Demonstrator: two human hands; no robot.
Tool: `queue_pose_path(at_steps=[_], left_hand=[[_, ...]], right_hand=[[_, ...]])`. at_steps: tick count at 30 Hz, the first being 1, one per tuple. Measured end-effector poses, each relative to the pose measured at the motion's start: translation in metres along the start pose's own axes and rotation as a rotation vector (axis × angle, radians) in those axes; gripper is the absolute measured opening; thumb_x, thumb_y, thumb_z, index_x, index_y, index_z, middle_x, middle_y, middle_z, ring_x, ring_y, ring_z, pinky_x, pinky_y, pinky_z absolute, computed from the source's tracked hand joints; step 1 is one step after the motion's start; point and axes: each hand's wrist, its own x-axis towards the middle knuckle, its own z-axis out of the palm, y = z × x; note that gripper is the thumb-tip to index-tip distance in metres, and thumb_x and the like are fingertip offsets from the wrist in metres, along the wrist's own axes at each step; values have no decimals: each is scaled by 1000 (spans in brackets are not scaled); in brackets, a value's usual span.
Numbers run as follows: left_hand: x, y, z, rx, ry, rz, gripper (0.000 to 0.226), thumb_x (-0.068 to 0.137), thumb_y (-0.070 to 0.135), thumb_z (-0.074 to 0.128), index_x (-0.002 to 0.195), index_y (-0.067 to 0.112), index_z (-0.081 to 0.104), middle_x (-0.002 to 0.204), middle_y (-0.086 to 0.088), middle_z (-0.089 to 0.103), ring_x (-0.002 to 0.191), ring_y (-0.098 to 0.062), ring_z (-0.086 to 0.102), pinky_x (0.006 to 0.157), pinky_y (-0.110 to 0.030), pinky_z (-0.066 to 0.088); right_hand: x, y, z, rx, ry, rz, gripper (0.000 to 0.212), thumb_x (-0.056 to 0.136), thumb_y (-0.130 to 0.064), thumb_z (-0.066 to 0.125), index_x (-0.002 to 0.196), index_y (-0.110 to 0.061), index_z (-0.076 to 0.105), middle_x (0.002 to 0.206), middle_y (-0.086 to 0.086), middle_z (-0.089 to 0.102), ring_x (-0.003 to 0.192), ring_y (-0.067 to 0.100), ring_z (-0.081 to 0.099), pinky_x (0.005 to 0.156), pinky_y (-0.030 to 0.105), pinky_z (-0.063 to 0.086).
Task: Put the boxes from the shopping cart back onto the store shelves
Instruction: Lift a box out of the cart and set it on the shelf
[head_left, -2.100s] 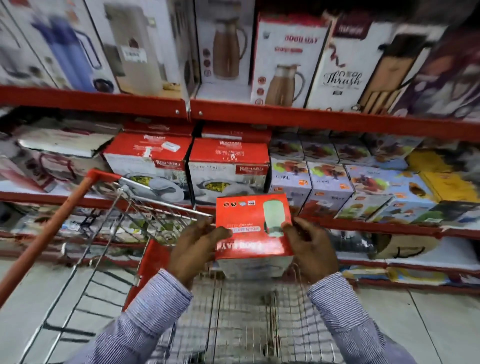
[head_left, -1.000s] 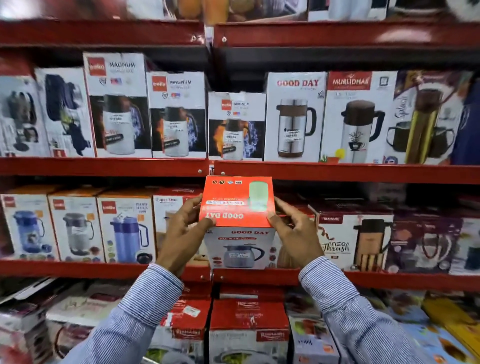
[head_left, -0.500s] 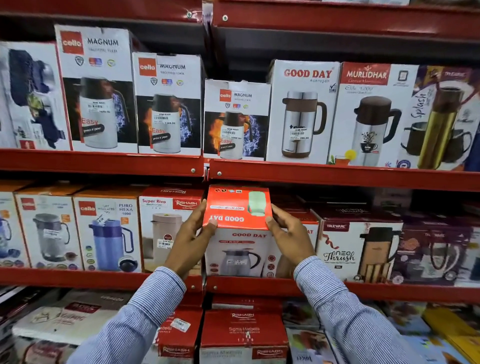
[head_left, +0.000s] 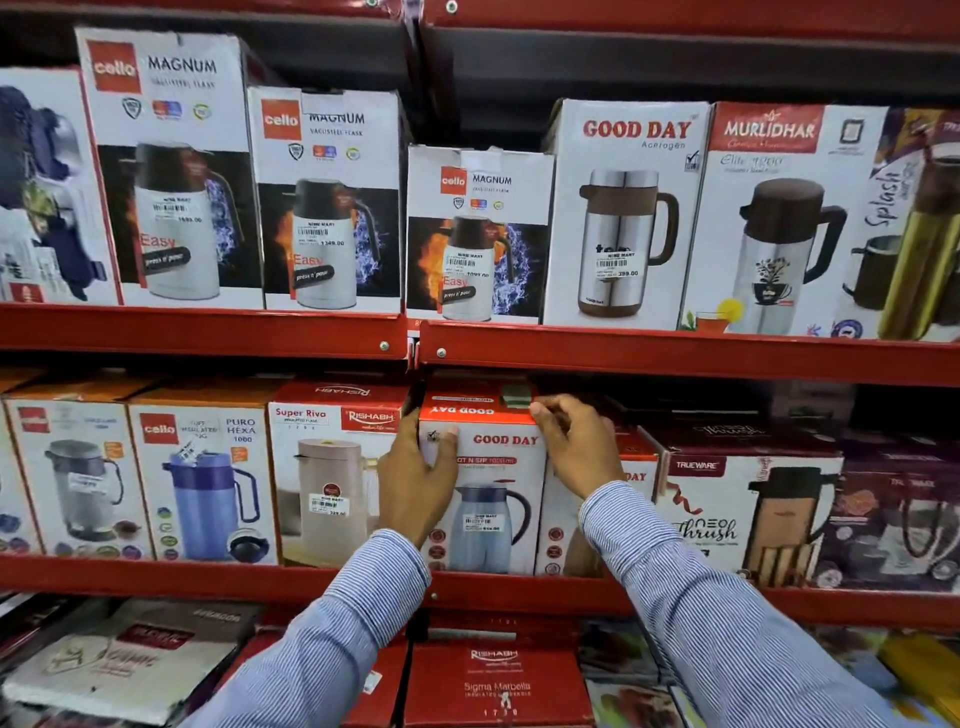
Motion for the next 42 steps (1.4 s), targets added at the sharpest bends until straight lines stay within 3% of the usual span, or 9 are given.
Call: queue_pose_path(at_steps=[5,8,11,18,32,35,37,39,42], left_hand=[[-12,-20,3,42,-45,-73,55,93,42,59,143,24,43,133,0,67,119,-19,65,104,-42,52],[-20,-27,3,46,-52,-84,66,91,44,60,150,29,33,138,1,64,121,-19,64,103,-47,53],[-23,-27,1,27,-38,-72,76,88,46,64,152,37,24,137,2,64,116,-19,67,90,-50,60],[-25,-28,-1,17,-69,-67,87,86,35,70,155,39,18,145,4,56,127,-19,59,101,-49,54],[-28,-30,-1,9,-73,-30,89,86,33,71,157,33,17,141,5,59,124,-16,59,106,-44,51],[-36,-32,-6,-2,-65,-6,83,86,30,71,155,32,25,138,12,57,122,-9,58,101,-45,54],[-51,-35,-12,18,-17,28,72,86,23,71,150,23,38,132,16,53,119,-5,56,103,-33,50],[-74,-44,-18,59,8,37,61,87,20,71,143,19,48,127,16,55,113,-4,57,99,-25,48],[-118,-78,-25,88,-22,-22,52,85,20,72,136,20,57,129,6,66,113,-10,65,98,-31,54]], right_hand=[[6,3,2,-59,-30,-12,37,94,-35,52,125,-17,61,126,4,66,121,24,57,102,31,42],[7,4,3,-24,-20,-7,36,92,-33,55,125,-18,61,126,6,66,119,23,59,102,38,48],[6,5,6,32,-3,-20,36,91,-28,59,125,-18,61,124,6,67,115,20,62,99,36,51],[3,5,9,67,40,-42,32,90,-16,61,121,-14,65,119,6,70,109,16,66,96,24,50],[3,10,10,63,38,-31,37,89,-18,63,126,-13,61,125,6,67,116,18,62,100,30,49],[-10,12,4,119,23,-44,46,88,-20,63,133,-15,54,131,6,62,120,18,60,95,19,48],[-31,17,-2,175,49,-90,46,89,-22,62,133,-14,54,131,4,62,118,15,60,86,4,44],[-60,27,-8,188,94,-145,42,90,-23,61,131,-16,57,129,2,64,114,11,61,85,2,45],[-111,54,-9,177,133,-111,36,90,-22,59,126,-21,60,114,1,70,102,9,65,83,7,49]])
